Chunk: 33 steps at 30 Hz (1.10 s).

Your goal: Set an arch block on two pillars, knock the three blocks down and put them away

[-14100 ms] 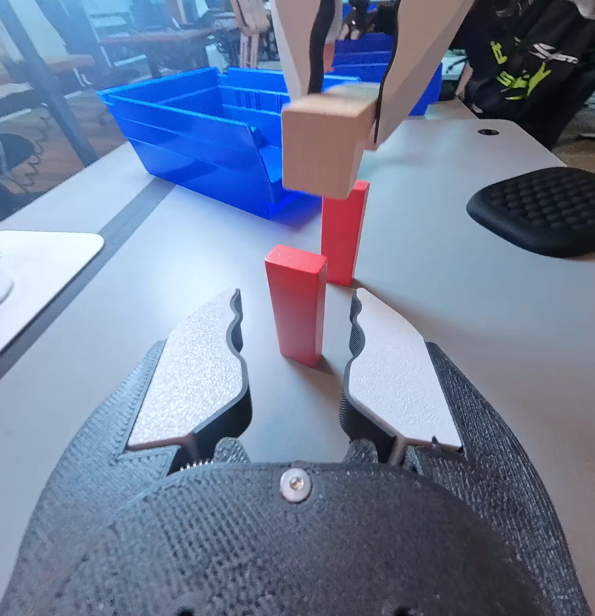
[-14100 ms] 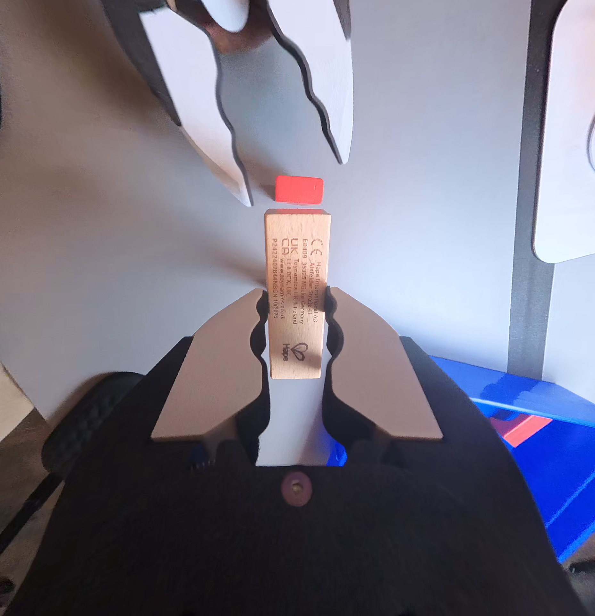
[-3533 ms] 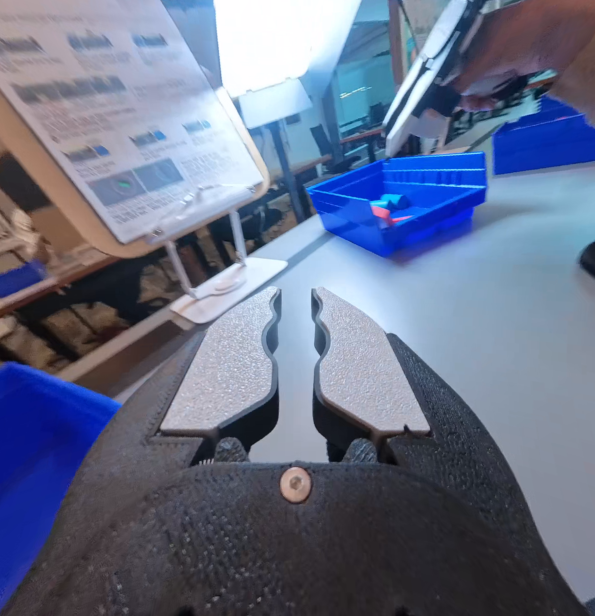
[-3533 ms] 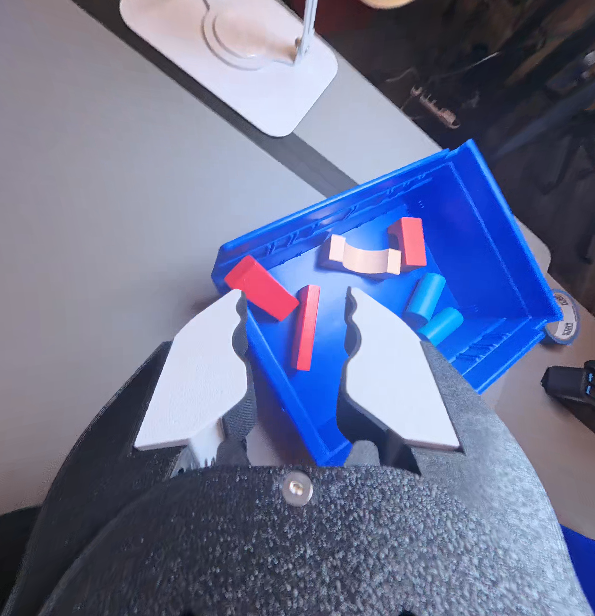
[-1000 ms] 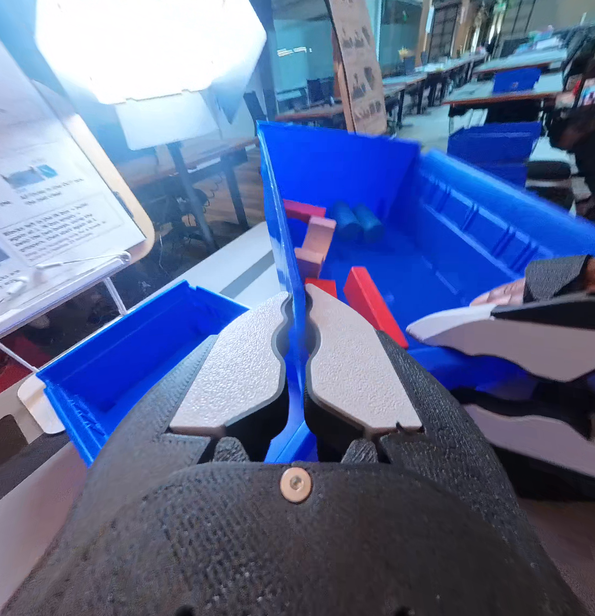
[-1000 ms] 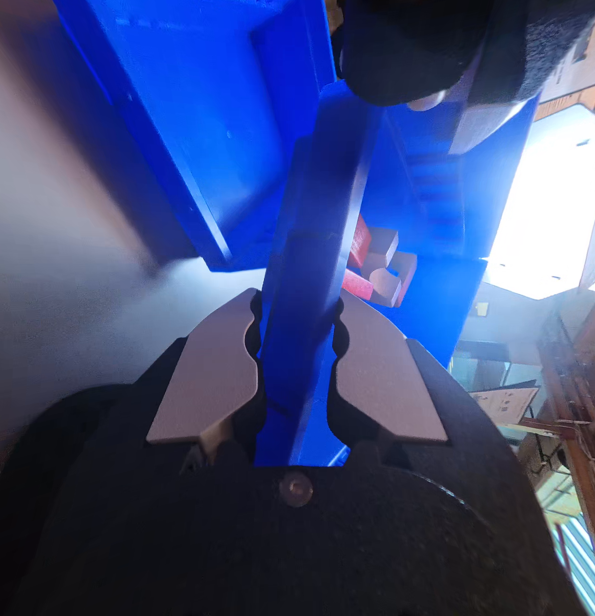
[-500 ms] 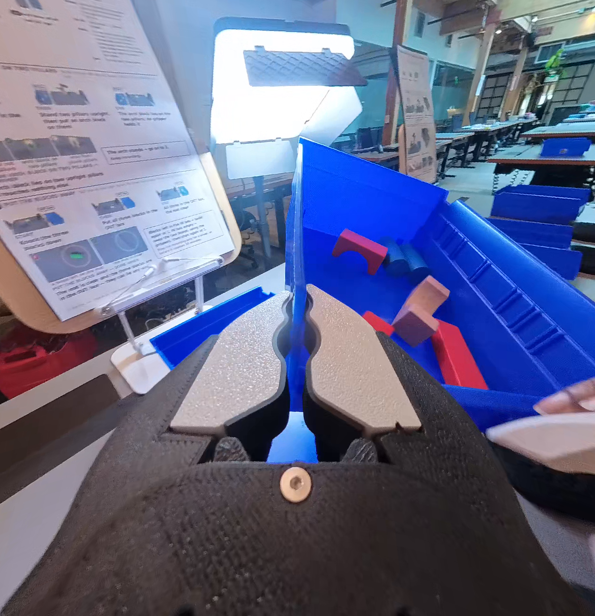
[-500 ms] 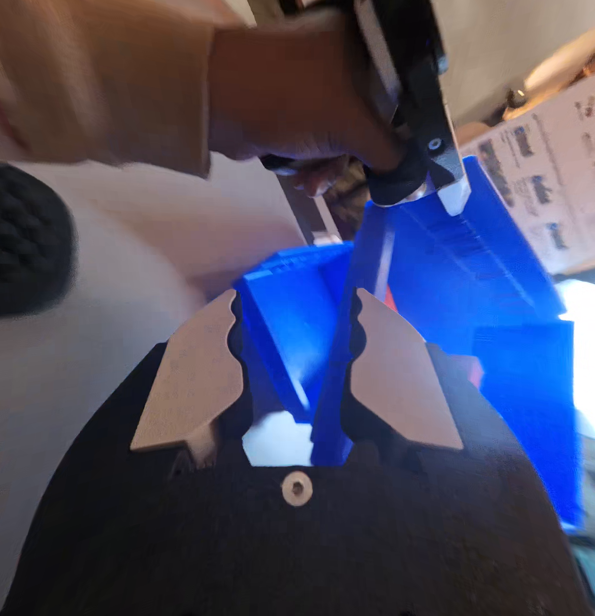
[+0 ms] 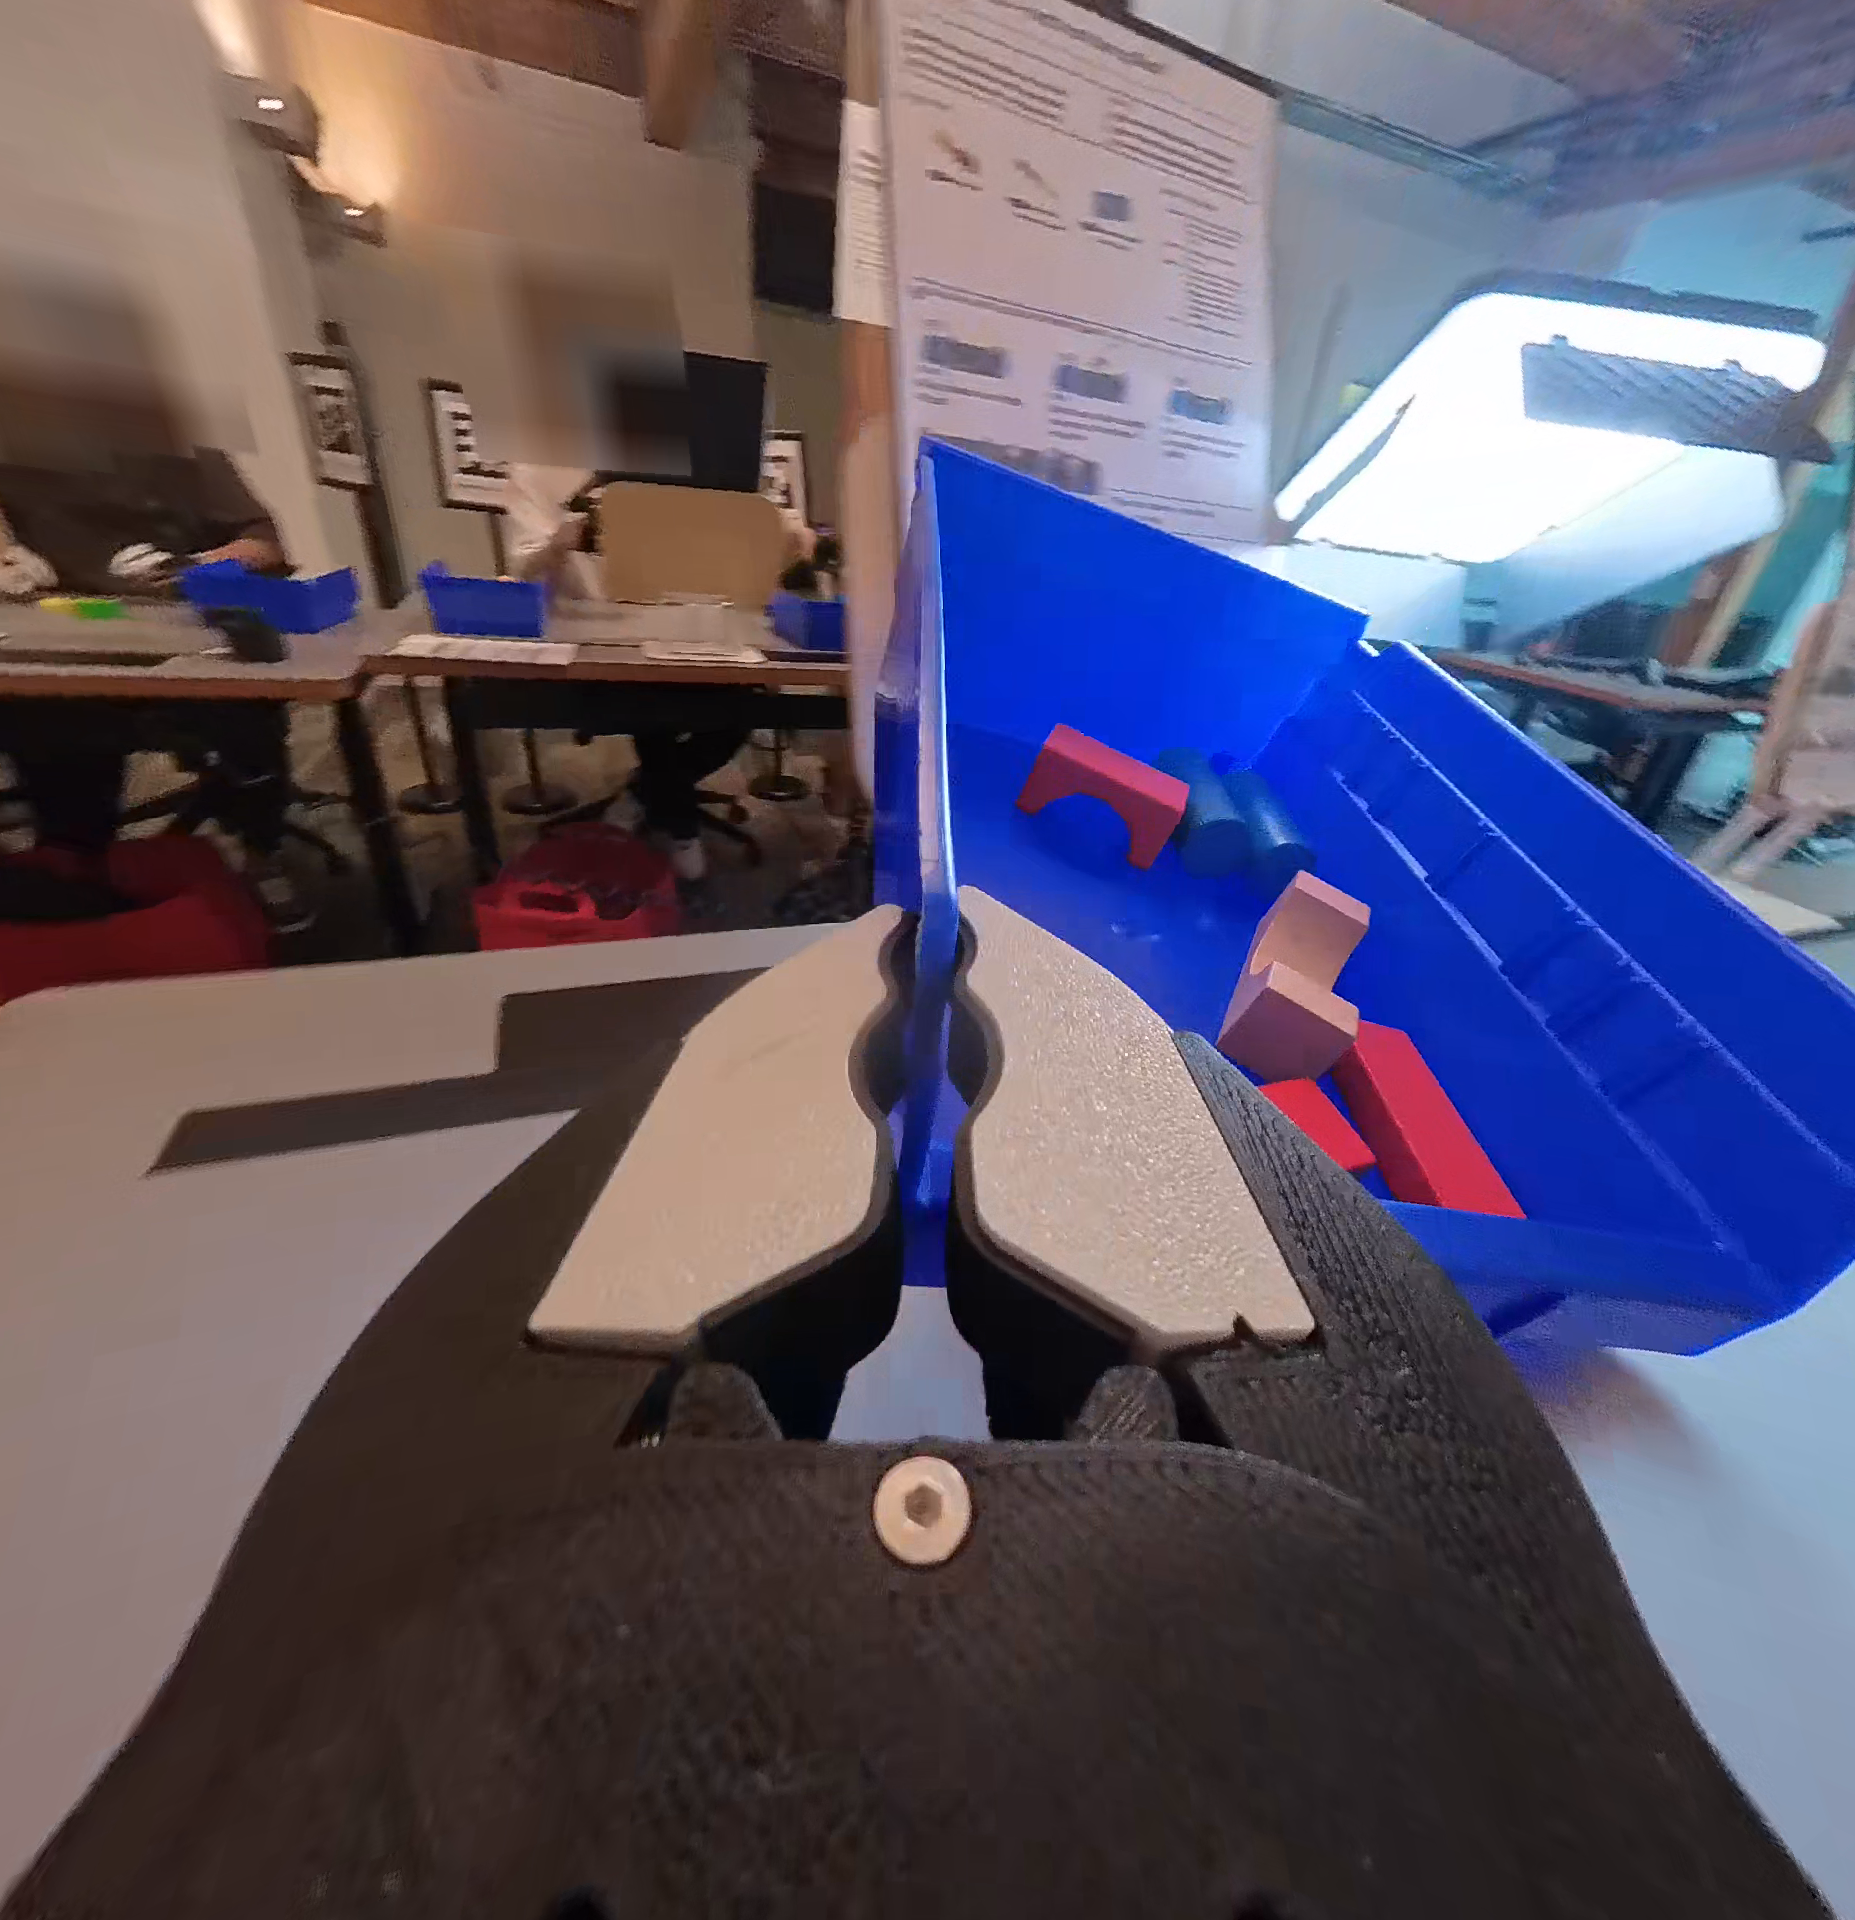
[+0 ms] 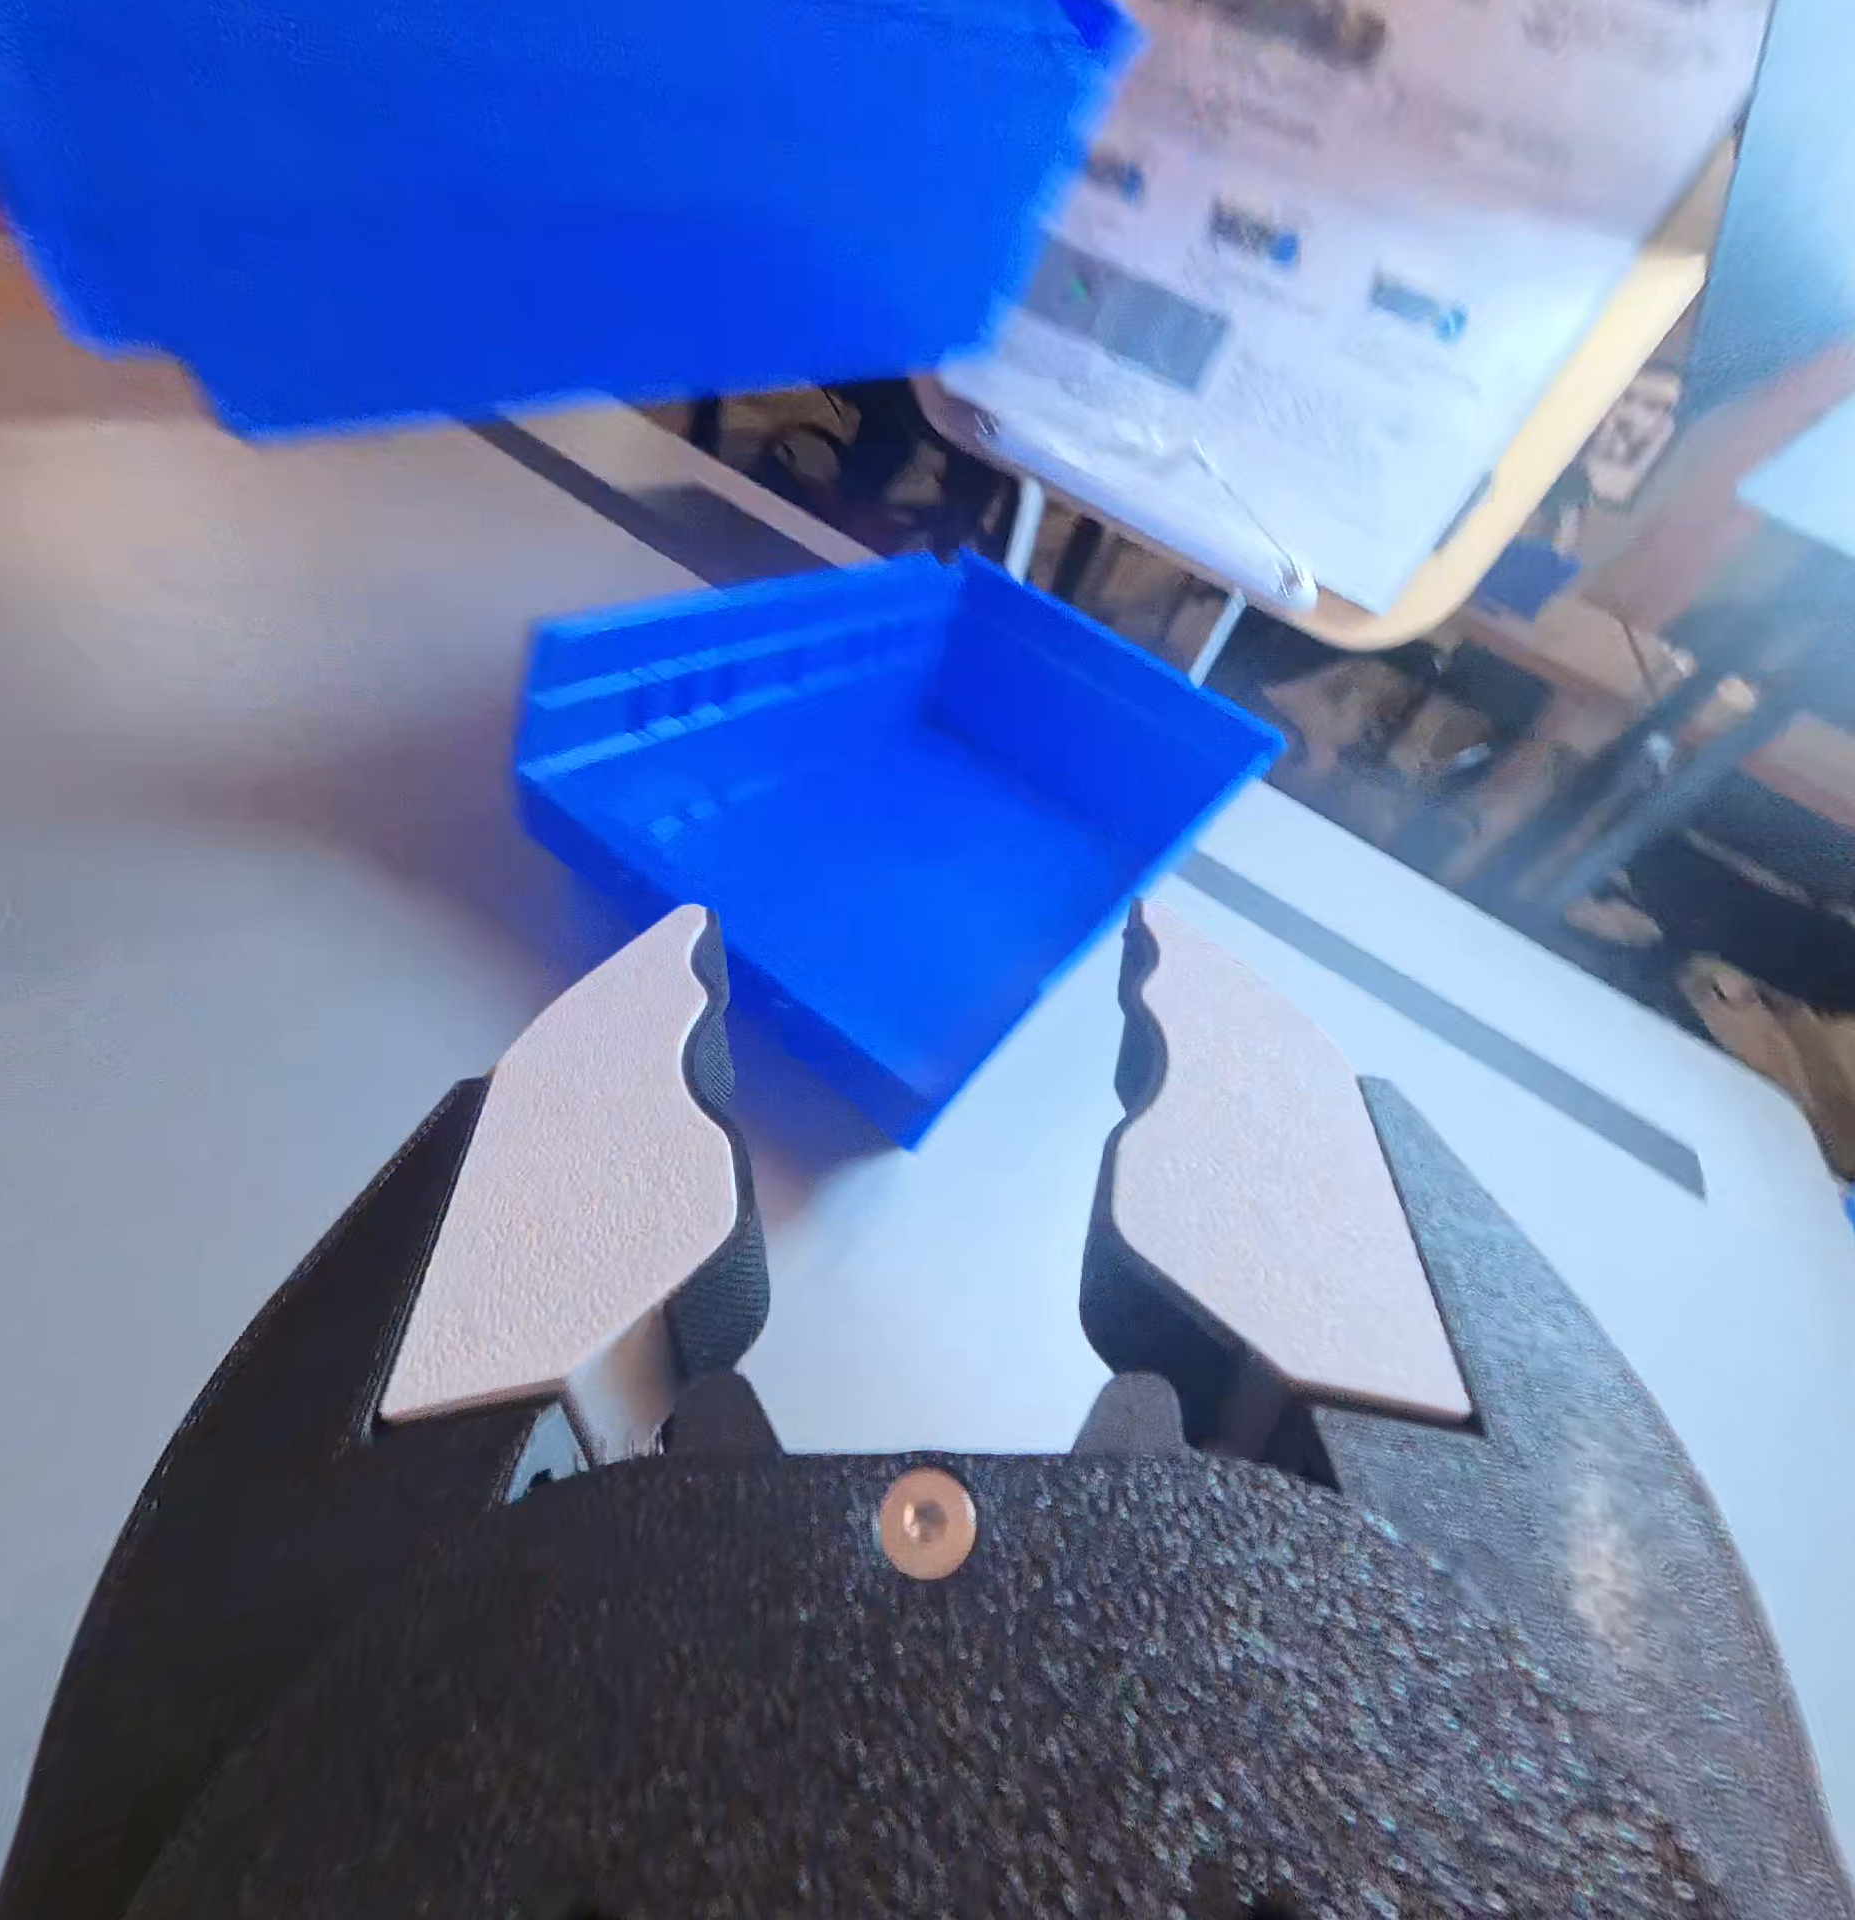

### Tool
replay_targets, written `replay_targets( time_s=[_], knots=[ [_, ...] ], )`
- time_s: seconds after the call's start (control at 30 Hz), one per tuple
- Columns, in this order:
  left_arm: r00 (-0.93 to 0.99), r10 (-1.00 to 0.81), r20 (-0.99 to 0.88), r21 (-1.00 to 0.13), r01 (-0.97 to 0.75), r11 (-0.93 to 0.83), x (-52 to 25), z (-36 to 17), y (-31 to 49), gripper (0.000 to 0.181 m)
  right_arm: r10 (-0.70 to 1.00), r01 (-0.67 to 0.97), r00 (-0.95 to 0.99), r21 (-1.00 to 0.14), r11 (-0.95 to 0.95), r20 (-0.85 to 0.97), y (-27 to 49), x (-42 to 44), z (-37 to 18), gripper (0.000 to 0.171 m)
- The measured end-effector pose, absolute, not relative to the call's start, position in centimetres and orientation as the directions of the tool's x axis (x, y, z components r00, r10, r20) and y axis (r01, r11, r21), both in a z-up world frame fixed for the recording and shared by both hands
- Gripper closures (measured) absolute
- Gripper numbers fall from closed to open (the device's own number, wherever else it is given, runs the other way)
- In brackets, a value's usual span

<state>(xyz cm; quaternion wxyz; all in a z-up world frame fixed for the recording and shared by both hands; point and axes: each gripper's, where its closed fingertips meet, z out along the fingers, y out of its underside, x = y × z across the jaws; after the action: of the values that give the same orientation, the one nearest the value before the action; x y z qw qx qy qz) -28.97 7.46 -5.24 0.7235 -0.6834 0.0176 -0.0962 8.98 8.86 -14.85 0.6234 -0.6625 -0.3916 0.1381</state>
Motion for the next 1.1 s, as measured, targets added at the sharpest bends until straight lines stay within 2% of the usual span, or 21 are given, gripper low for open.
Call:
replay_targets(
  time_s=[0.13, 0.23, 0.33, 0.4, 0.43, 0.57, 0.67, 0.77, 0.93, 1.03, 1.1],
  knots=[
    [0.984, -0.006, 0.18, -0.981, 0.18, 0.073, -35.6, -7.9, 3.8, 0.179, 0.667, 0.398, 0.704, -0.913, -0.086, 0.244, 14.5, 9.9, -20.2, 0.09],
    [0.97, 0.095, 0.223, -0.973, 0.215, 0.084, -39.2, -10.1, 1.2, 0.178, 0.657, 0.391, 0.726, -0.907, -0.155, 0.201, 17.3, 9.0, -22.5, 0.093],
    [0.955, 0.168, 0.245, -0.969, 0.238, 0.063, -41.6, -12.6, -0.2, 0.177, 0.642, 0.379, 0.748, -0.902, -0.208, 0.167, 19.7, 8.7, -23.9, 0.12],
    [0.949, 0.193, 0.249, -0.968, 0.247, 0.035, -42.4, -14.0, -0.3, 0.177, 0.621, 0.368, 0.77, -0.898, -0.24, 0.149, 20.6, 9.3, -24.4, 0.159],
    [0.947, 0.202, 0.25, -0.968, 0.251, 0.019, -42.5, -14.7, -0.1, 0.176, 0.598, 0.371, 0.785, -0.897, -0.24, 0.164, 21.2, 10.0, -24.5, 0.161],
    [0.957, 0.225, 0.183, -0.974, 0.208, -0.09, -42.1, -17.4, 1.5, 0.172, 0.522, 0.28, 0.85, -0.898, -0.339, 0.068, 22.7, 13.8, -24.6, 0.167],
    [0.961, 0.226, 0.161, -0.98, 0.184, -0.082, -41.6, -17.6, 1.7, 0.172, 0.46, 0.187, 0.887, -0.892, -0.411, -0.026, 23.1, 17.3, -24.6, 0.168],
    [0.967, 0.222, 0.127, -0.981, 0.156, -0.118, -40.9, -18.5, 2.3, 0.172, 0.373, 0.14, 0.927, -0.895, -0.424, -0.031, 23.0, 21.2, -24.5, 0.168],
    [0.989, 0.076, 0.127, -0.967, 0.14, -0.212, -38.0, -20.9, 3.6, 0.168, 0.204, 0.059, 0.979, -0.915, -0.399, -0.026, 22.9, 26.7, -24.4, 0.167],
    [0.997, -0.023, 0.079, -0.951, 0.068, -0.301, -35.8, -22.6, 4.3, 0.164, 0.195, 0.072, 0.981, -0.923, -0.379, -0.004, 22.8, 27.1, -24.4, 0.164],
    [0.999, -0.052, 0.016, -0.941, -0.002, -0.338, -34.7, -23.5, 4.8, 0.161, 0.225, 0.098, 0.974, -0.929, -0.357, 0.016, 22.5, 26.2, -24.2, 0.155]
  ],
)
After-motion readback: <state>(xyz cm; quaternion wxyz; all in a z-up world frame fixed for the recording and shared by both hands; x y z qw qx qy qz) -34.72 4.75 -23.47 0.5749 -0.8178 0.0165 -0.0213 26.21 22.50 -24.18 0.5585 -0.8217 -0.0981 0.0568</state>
